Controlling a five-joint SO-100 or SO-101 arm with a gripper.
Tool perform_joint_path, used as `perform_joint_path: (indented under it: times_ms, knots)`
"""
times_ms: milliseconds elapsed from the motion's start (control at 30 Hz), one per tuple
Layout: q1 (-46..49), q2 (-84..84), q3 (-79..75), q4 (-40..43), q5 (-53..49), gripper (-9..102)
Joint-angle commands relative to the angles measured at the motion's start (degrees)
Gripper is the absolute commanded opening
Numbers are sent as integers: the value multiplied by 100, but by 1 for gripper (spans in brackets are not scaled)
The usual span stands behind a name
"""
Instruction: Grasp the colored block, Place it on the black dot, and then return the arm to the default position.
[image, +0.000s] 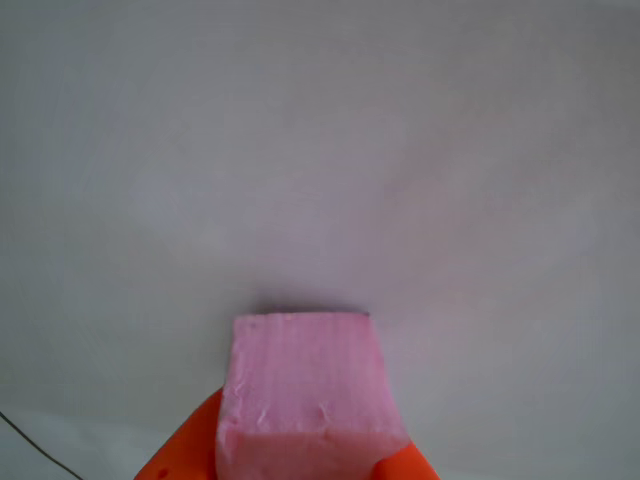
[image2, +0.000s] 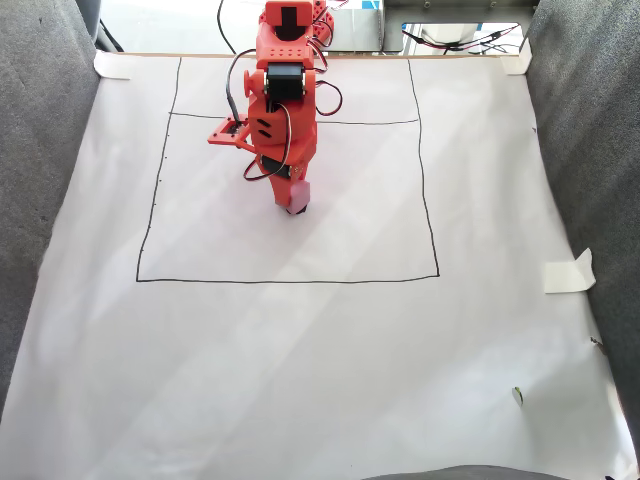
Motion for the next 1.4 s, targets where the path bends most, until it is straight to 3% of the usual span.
perform_joint_path:
  times_ms: [0, 500, 833, 1033, 1233, 1367]
  knots:
    - [62, 149, -18, 422, -44, 13]
    - [-88, 483, 501, 422, -387, 32]
    - [-360, 1995, 1802, 334, -501, 55]
    - [-501, 3428, 3050, 237, -475, 59]
    - [-729, 5212, 5203, -378, -360, 58]
    - [-923, 6609, 6908, -949, -334, 47]
